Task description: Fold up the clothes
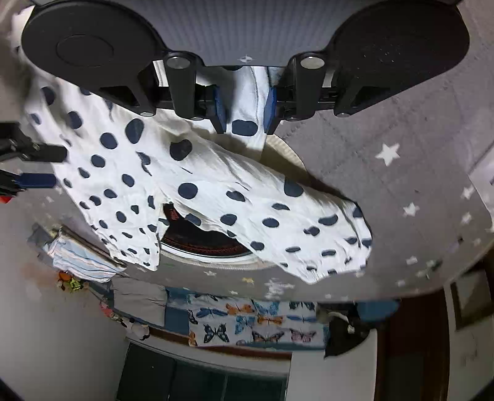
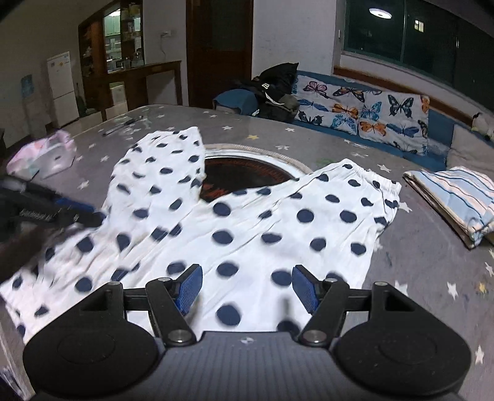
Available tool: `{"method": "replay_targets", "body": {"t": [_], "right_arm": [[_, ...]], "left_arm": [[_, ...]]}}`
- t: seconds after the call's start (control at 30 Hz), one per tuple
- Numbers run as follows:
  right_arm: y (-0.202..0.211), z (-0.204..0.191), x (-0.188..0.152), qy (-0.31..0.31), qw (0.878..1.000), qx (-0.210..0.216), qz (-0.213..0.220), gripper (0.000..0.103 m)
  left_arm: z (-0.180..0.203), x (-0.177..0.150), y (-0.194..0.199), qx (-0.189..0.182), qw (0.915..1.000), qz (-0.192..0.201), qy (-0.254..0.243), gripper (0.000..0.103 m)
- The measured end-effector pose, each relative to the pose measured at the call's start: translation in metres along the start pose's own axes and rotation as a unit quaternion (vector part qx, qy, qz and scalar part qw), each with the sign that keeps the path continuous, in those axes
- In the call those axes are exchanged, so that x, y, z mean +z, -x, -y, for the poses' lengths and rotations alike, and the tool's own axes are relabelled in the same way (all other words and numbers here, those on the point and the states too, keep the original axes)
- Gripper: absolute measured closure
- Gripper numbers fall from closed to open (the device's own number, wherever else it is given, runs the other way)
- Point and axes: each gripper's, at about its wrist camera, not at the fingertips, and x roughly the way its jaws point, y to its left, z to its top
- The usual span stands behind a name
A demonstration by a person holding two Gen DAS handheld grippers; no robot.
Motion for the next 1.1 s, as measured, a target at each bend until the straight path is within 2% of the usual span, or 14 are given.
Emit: {"method": "replay_targets", "body": {"t": [0.03,0.07,0.1,0.17,0.37,0.5,0.63,0.73,0.9,1.1], "right_arm": [[0.003,-0.004,-0.004,0.003,1.0,-0.001,0.001,0.037],[0.005,-0.008,-0.009,0.008,1.0,-0.002,0.002,0.037],[0.007,-0.011,-0.012,0.01,1.0,-0.003,0.005,0.037],[0.009,-0.015,-0.015,0.008,1.0,-0.001,0.008,0.037],[0.016,-0.021,-0.024,-0.009,1.0,-0.001,0.015,0.037],[0.014,-0.023,-0.032,-0.007,1.0,0.003,0.006,0.037],[0.015,-0.023,-0.037,-0.011,1.0,0.006,-0.002,0.037],[0.021,-0.019,-0.037,-0.009,1.0,0.005,-0.002,0.037],[0.024,-0.008,-0.032,-0.016,1.0,-0.002,0.004,0.038],[0.017,0.019,-0.019,-0.055,0.998,-0.015,0.013,0.042]], "left_arm": [[0.001,-0.001,0.0,0.002,1.0,0.002,0.001,0.076],[0.0,-0.002,0.0,-0.001,1.0,0.003,0.005,0.089],[0.0,-0.003,0.001,-0.002,0.9999,0.004,0.011,0.094],[-0.001,-0.005,0.004,0.003,0.9996,0.009,0.026,0.099],[-0.002,-0.022,0.049,0.063,0.9936,0.049,0.08,0.099],[-0.009,-0.037,0.052,0.1,0.9902,0.028,0.094,0.099],[-0.01,-0.043,0.056,0.096,0.9907,0.01,0.096,0.099],[-0.01,-0.043,0.059,0.105,0.9908,-0.005,0.085,0.094],[-0.022,-0.021,0.064,0.1,0.99,0.03,0.095,0.094],[-0.024,0.011,0.045,0.041,0.9961,0.043,0.065,0.094]]}}
